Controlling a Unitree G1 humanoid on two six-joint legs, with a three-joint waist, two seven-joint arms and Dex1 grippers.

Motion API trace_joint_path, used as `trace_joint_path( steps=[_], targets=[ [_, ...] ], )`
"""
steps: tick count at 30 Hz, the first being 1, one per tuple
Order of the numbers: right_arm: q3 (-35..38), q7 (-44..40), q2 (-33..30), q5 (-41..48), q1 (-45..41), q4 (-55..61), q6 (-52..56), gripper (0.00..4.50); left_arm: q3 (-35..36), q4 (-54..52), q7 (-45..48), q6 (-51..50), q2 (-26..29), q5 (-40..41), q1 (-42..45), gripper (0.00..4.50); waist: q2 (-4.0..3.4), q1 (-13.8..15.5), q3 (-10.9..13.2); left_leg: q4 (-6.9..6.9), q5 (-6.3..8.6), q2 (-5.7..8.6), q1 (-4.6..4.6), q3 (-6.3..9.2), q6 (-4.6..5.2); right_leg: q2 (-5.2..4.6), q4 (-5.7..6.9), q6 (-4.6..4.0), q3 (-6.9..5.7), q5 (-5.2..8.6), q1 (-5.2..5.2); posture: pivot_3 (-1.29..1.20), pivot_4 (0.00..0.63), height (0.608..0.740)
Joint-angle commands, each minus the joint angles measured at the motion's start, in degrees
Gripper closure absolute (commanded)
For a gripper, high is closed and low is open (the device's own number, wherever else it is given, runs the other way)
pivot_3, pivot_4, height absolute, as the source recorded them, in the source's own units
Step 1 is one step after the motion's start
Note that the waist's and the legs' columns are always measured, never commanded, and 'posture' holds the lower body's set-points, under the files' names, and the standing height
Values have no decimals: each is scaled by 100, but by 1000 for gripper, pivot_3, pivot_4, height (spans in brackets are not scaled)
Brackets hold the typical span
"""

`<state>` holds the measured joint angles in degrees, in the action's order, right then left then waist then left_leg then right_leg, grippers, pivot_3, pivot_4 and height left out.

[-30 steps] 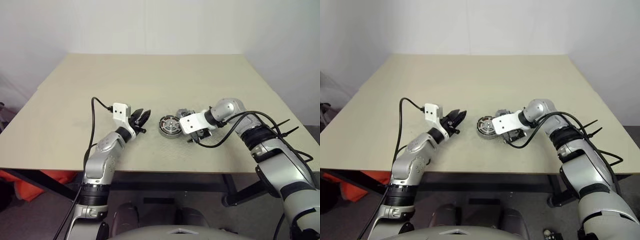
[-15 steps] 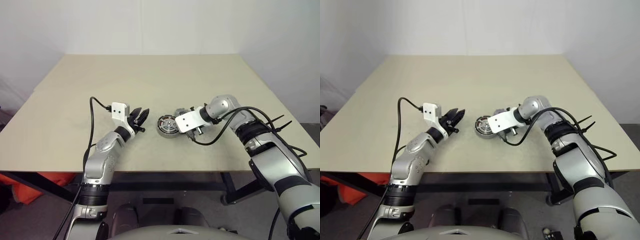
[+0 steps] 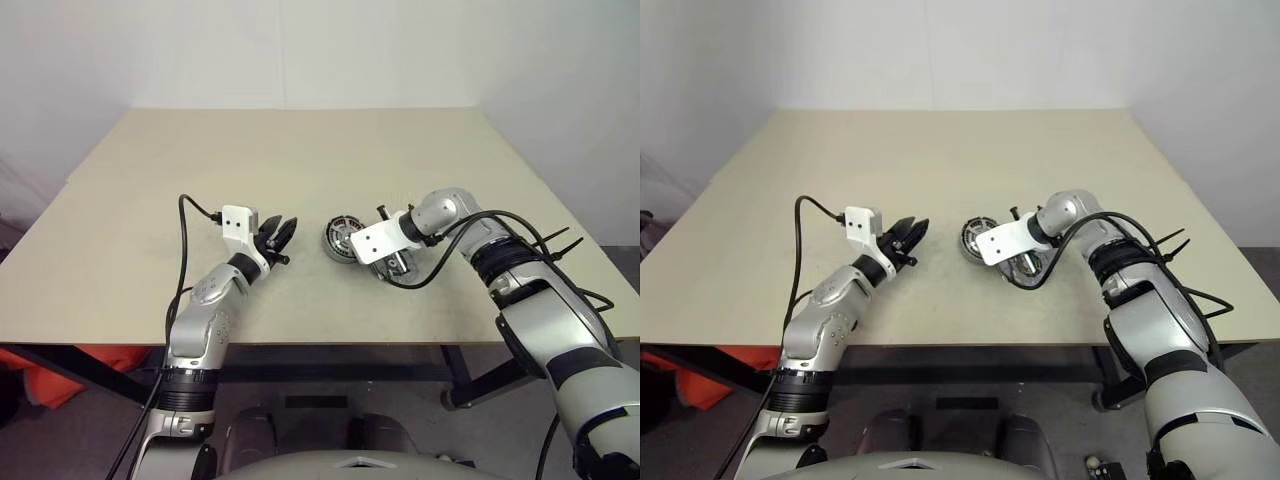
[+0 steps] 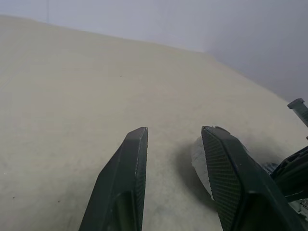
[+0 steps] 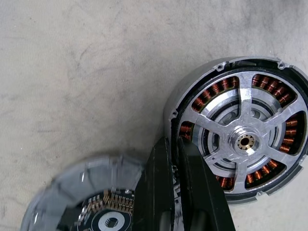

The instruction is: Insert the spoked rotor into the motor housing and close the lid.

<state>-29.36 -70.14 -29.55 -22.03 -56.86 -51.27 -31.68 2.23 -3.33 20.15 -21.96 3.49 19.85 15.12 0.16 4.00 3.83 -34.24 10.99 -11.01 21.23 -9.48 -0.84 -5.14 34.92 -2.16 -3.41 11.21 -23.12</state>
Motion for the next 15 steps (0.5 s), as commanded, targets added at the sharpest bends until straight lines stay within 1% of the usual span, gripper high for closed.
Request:
trace_joint_path(
  steps=[1, 9, 13, 15],
  targets=[
    [228, -117, -71, 249, -185, 272, 32, 4483, 11, -76, -26, 173, 14, -24, 7, 2618, 0, 0, 0, 0, 1, 0, 1, 0, 2, 0, -1, 0, 0, 0, 0, 0, 0, 740],
    [214, -349, 136, 478, -56, 646, 40, 4483, 40, -54, -51, 210, 79, -33, -10, 2618, 0, -10, 0, 0, 5, -3, 21, -3, 11, 1, 0, -2, 0, -1, -23, 0, 0, 740],
    [244, 61, 177, 369, -44, 678, -261, 4483, 38, -64, -61, 212, 111, -28, -35, 2618, 0, -8, 0, -3, 6, -2, 21, -3, 12, 1, 0, -2, 0, -1, -22, 0, 0, 740],
    [243, 111, 157, 363, -49, 716, -306, 4483, 33, -62, -62, 214, 121, -28, -42, 2618, 0, -8, 1, -3, 6, -2, 21, -3, 12, 1, 0, -2, 0, -1, -22, 0, 0, 740]
  ],
)
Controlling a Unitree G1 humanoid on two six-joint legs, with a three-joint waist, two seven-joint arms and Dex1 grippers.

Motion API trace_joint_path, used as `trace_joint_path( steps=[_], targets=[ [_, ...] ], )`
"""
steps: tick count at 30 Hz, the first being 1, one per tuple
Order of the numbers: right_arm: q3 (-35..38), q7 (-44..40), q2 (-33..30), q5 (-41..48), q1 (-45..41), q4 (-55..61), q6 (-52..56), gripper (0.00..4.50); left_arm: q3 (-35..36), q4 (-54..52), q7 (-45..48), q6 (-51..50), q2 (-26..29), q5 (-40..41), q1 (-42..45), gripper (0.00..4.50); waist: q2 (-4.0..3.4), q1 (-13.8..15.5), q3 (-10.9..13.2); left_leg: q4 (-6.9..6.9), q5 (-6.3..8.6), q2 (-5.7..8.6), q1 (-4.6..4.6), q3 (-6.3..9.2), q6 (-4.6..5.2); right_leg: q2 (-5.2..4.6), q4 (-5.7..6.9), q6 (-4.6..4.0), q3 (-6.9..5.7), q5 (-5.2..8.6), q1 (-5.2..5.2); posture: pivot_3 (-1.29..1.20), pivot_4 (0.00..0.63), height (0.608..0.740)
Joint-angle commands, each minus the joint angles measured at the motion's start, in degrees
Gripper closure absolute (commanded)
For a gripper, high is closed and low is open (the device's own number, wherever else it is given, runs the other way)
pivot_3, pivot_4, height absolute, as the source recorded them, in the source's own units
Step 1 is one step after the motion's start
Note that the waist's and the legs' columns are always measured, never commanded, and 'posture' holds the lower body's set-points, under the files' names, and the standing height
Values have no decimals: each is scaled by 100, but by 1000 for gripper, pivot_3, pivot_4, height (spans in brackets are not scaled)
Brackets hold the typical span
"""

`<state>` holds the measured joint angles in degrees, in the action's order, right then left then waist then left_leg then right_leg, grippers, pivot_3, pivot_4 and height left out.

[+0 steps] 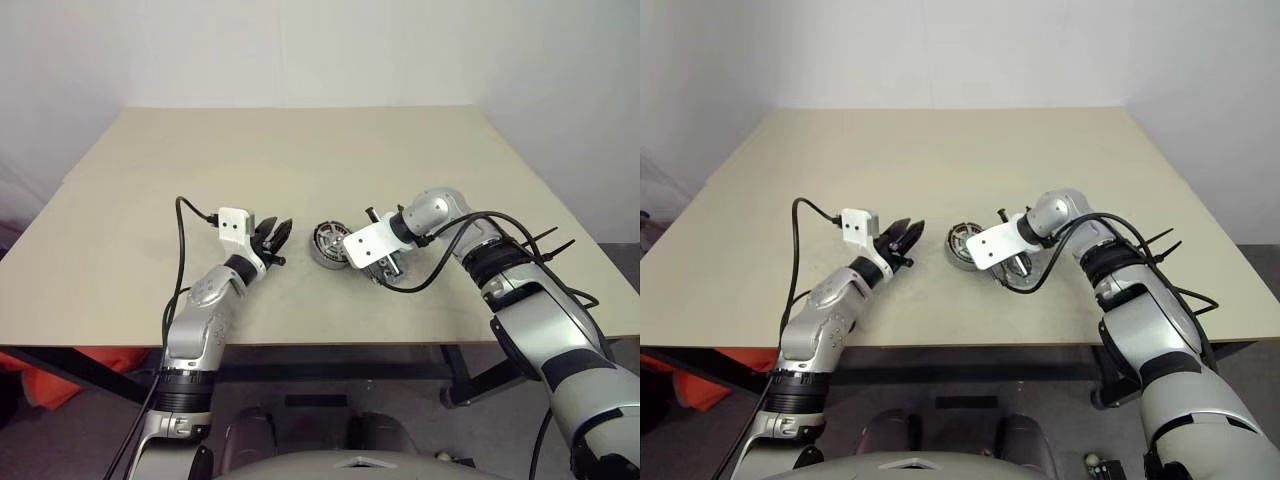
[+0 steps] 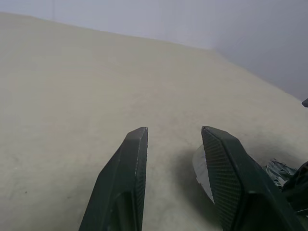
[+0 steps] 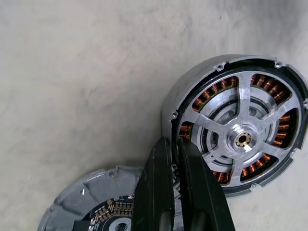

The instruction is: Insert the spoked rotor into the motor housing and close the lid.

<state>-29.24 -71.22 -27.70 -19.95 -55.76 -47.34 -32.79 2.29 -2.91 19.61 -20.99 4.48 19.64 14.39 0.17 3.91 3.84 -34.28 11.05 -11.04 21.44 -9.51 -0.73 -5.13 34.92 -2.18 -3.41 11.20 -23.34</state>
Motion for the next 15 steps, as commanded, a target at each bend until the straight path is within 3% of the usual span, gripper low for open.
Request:
trace_joint_path(
  steps=[1, 5, 15],
  targets=[
    [225, 226, -43, 157, -159, 338, -213, 4483, 24, -101, -8, 117, 26, -8, 29, 2618, 0, 0, 0, 0, 0, 0, 0, 0, 0, 0, 1, 0, 0, 0, 0, 0, 0, 740],
    [249, 74, -124, 247, -157, 464, -46, 4483, 0, -32, 5, 128, 21, -18, 70, 2618, 0, 0, 0, 0, 0, 0, 0, 0, 0, 0, 1, 0, 0, 0, 0, 0, 0, 740],
    [-419, 1406, -340, -1290, -803, -505, -1030, 4483, -18, 126, 60, 178, 32, -27, 190, 2618, 0, -2, 0, -2, 0, 1, -1, -1, -1, 0, 3, 0, 0, 0, 0, 0, 0, 740]
  ],
)
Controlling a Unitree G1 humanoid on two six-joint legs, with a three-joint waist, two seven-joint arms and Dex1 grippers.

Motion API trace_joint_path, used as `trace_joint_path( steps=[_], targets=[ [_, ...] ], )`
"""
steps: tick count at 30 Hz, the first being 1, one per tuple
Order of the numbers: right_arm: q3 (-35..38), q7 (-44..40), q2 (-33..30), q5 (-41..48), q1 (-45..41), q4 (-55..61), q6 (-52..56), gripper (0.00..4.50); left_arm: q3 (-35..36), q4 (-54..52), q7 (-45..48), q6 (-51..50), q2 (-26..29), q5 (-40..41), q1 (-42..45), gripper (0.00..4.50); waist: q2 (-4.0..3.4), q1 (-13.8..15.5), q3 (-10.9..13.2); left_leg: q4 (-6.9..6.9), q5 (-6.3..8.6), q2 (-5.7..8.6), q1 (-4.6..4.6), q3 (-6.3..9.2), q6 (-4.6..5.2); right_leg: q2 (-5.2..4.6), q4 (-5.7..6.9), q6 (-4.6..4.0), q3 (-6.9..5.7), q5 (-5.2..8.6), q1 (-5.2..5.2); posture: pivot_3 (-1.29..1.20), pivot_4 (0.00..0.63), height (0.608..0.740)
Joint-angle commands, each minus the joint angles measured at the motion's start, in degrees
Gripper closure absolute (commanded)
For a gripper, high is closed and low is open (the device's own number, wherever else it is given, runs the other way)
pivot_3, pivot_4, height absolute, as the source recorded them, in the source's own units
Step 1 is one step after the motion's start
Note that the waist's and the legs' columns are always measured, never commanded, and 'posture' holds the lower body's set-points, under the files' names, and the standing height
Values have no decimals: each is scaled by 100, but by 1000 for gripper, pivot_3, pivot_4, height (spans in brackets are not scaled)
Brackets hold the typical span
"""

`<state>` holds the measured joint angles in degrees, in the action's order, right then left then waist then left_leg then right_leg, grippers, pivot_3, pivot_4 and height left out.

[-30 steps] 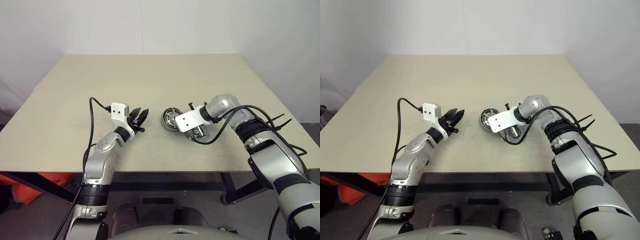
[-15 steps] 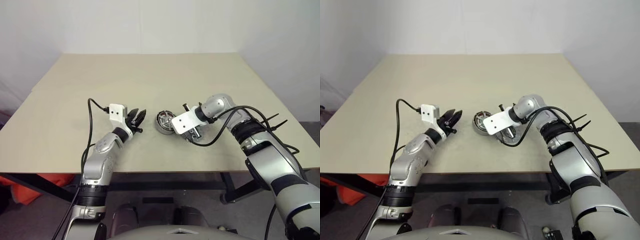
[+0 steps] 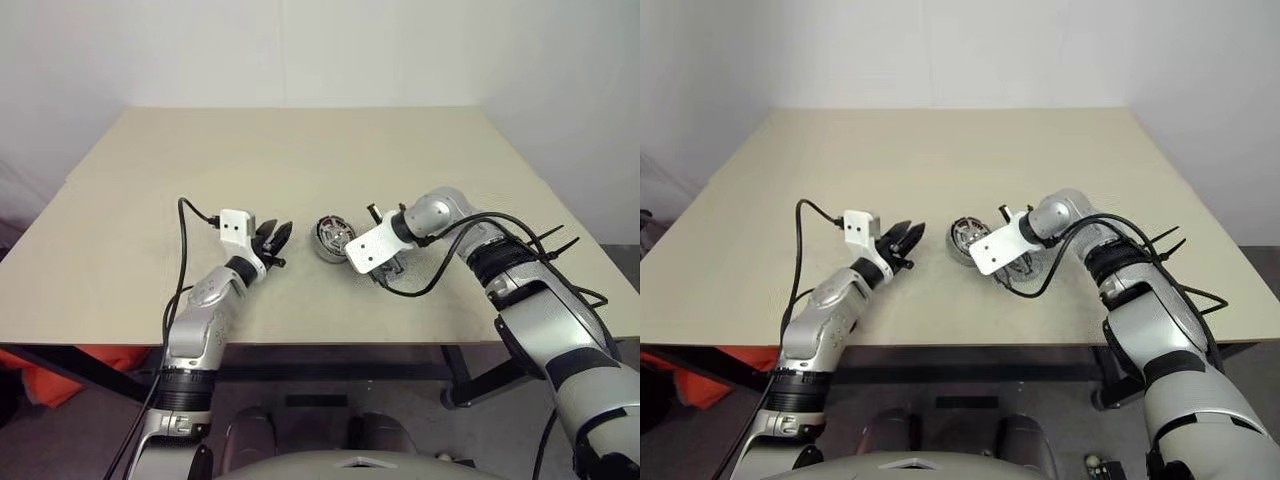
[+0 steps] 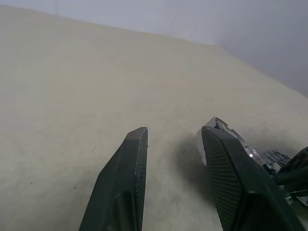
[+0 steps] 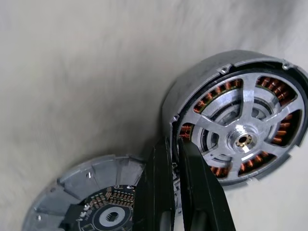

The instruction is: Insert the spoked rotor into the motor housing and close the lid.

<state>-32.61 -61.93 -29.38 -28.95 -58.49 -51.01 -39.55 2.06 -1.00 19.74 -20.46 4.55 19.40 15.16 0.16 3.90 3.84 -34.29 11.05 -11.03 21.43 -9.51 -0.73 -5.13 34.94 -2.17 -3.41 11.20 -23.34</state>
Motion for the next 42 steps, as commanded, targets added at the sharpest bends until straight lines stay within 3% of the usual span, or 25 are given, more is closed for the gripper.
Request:
trace_joint_path(
  steps=[1, 10, 16, 20, 26, 31, 36, 42],
  targets=[
    [-166, 607, -177, -544, -650, -253, -462, 4483, 6, -60, 49, 130, 27, -3, 112, 2618, -1, -1, 0, 0, 0, 0, 0, 0, 0, 0, 0, 0, 0, 0, 0, 0, 0, 740],
    [-963, 1628, 56, -1757, -1731, -1102, -1436, 4483, 51, -90, 3, 157, 31, -3, 67, 2618, -2, -26, 2, 0, 1, -1, 13, -5, 1, 1, 1, 0, 2, 0, -19, 0, 0, 740],
    [-1215, 1961, 409, -2061, -1921, -1435, -1680, 4483, 93, -129, -57, 187, 34, -12, -5, 2618, -2, -77, 2, 0, 1, -1, 37, -9, 2, 1, 10, -1, 6, 0, -49, 0, 0, 740],
    [-1255, 1915, 576, -2044, -1809, -1582, -1670, 3386, 124, -195, -83, 181, 51, -11, -56, 2618, -2, -95, 2, -32, 7, -2, 68, -10, 13, 0, 38, -3, 12, 0, -79, 0, 0, 740],
    [-981, 1859, 559, -1658, -1723, -1570, -1708, 1293, 128, -238, -103, 171, 76, -6, -93, 2618, -3, -144, 3, -68, 11, -7, 61, -13, 15, 0, 74, -3, 21, 0, -78, 0, 0, 740],
    [-283, 916, 414, -542, -1563, -1392, -1373, 1293, 79, -260, -66, 139, 92, 6, -95, 2618, -3, -152, 3, -79, 10, -14, 55, -14, 13, 3, 84, -5, 22, -3, -76, 0, 0, 740],
    [1269, 325, 650, 1292, -731, -505, 1193, 1293, 178, -287, 90, -11, 137, 245, 47, 2618, -3, -141, 3, -83, 10, -24, 54, -17, 16, 12, 80, -12, 23, -6, -69, 0, 0, 740],
    [2932, 597, 970, 3344, 1333, 3215, 7063, 1293, 484, -183, 788, -575, 701, 923, 632, 2618, -4, 27, 3, -82, 1, -45, 42, -16, 3, 37, 80, -27, 22, -15, -62, 0, 0, 740]
  ],
)
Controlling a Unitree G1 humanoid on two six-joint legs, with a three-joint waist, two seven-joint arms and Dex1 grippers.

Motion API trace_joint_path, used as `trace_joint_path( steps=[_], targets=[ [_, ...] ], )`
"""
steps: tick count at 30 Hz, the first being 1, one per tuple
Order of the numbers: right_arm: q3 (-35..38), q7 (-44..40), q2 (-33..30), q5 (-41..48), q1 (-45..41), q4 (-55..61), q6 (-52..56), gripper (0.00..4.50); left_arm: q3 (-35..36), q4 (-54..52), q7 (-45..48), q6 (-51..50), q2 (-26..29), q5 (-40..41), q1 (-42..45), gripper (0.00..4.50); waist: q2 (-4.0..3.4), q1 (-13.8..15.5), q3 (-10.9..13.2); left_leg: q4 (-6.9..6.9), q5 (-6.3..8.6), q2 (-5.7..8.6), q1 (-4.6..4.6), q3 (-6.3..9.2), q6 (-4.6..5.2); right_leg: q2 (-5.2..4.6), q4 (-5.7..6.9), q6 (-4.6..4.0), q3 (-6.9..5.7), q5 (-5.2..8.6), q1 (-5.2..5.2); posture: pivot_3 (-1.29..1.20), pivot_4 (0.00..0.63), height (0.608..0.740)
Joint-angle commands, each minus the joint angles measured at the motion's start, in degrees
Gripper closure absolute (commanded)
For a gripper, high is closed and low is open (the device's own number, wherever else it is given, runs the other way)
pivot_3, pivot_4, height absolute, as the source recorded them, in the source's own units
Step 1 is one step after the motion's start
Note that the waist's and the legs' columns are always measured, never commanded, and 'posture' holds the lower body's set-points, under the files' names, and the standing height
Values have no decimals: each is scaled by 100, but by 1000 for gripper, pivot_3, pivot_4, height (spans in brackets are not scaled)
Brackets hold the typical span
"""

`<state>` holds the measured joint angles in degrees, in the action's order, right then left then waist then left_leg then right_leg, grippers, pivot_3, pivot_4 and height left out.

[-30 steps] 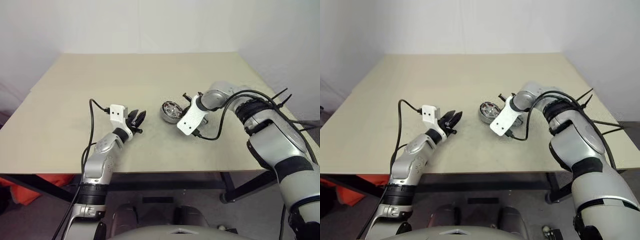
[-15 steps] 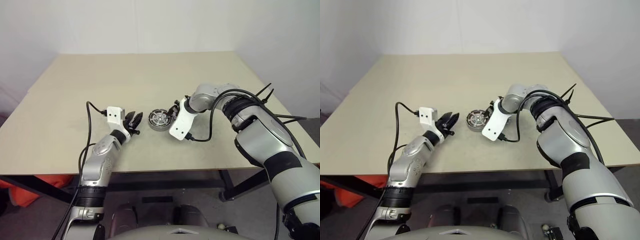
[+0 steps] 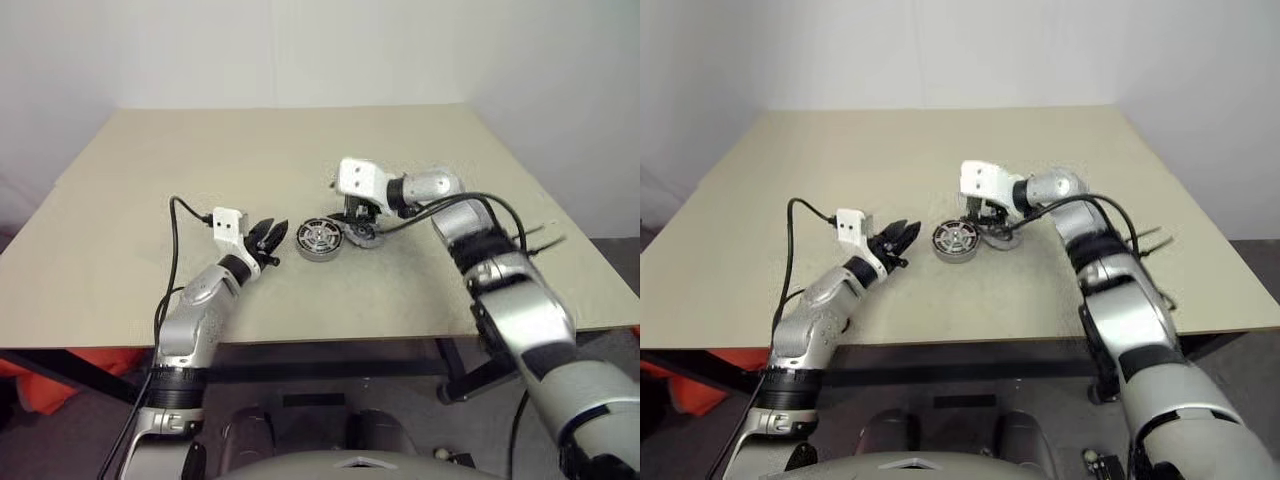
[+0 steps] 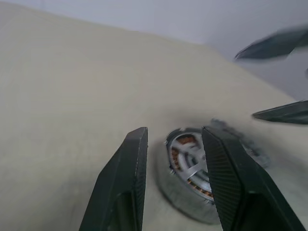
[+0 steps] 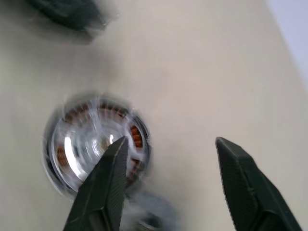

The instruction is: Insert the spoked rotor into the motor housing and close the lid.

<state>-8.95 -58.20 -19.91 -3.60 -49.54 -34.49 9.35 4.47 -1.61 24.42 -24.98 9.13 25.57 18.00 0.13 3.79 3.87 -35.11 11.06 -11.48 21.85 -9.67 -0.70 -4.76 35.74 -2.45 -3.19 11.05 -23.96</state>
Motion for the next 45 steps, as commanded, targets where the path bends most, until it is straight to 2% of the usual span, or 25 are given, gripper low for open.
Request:
trace_joint_path(
  steps=[1, 4, 7, 10, 15, 18, 24, 32, 38, 45],
  targets=[
    [763, 377, 42, 1046, 671, 2078, 2853, 1293, 284, -17, 428, -134, 347, 352, 478, 2618, -4, 68, 1, 1, -2, -4, -4, 0, -4, 5, 0, -2, 2, -1, 0, 0, 0, 740],
    [1448, 964, 175, 1670, 1052, 3056, 4527, 1293, 295, 359, 747, 85, 608, 248, 769, 2618, -13, 139, 3, 7, -16, -8, -16, -5, -30, 11, 2, -6, 6, -6, 1, 0, 0, 740],
    [2576, 1733, 526, 2203, 1246, 3591, 6067, 1293, 207, 831, 1073, 500, 738, 27, 975, 2618, -14, 186, 3, 29, -32, -13, -62, -13, -57, 18, -3, 23, 13, 8, 27, 0, 0, 740],
    [3601, 2422, 996, 2403, 1342, 3941, 7102, 1293, 166, 952, 1282, 494, 722, 79, 1018, 2618, -13, 204, 3, 76, -44, -13, -136, -12, -79, 24, -34, 44, 13, 20, 87, 0, 0, 740],
    [5119, 3455, 1873, 2228, 1144, 4233, 8262, 1293, 72, 965, 1407, 474, 599, 82, 983, 2618, -14, 195, 2, 118, -66, -9, -144, -11, -115, 24, -44, 44, 13, 20, 78, 0, 0, 740],
    [5599, 3944, 2232, 2219, 1046, 4231, 8315, 1293, 14, 957, 1380, 464, 511, 57, 974, 2618, -15, 197, 2, 178, -101, 2, -146, -14, -173, 22, -62, 43, 15, 20, 65, 0, 0, 740],
    [5773, 4316, 2335, 2252, 985, 4025, 8239, 1293, -12, 943, 1363, 483, 462, 10, 936, 2618, -20, 198, -1, 240, -115, -1, -154, -15, -196, 36, -93, 34, 14, 24, 64, 0, 0, 740],
    [5656, 4593, 2355, 2346, 1115, 3156, 7334, 1293, 70, 713, 1207, 447, 509, -4, 802, 2618, -21, 194, -1, 246, -115, 0, -162, -17, -196, 35, -97, 31, 15, 26, 67, 0, 0, 740],
    [5707, 4837, 2440, 2648, 976, 2305, 6401, 1293, 79, 572, 1135, 428, 554, 9, 675, 2618, -20, 161, -1, 245, -118, -4, -189, -18, -200, 36, -97, 33, 14, 27, 86, 0, 0, 740],
    [5437, 4875, 2580, 3139, 776, 1638, 5464, 1293, 72, 475, 1059, 401, 591, -6, 627, 2618, -21, 149, -1, 245, -117, -9, -211, -18, -199, 37, -97, 34, 10, 27, 90, 0, 0, 740]
  ],
)
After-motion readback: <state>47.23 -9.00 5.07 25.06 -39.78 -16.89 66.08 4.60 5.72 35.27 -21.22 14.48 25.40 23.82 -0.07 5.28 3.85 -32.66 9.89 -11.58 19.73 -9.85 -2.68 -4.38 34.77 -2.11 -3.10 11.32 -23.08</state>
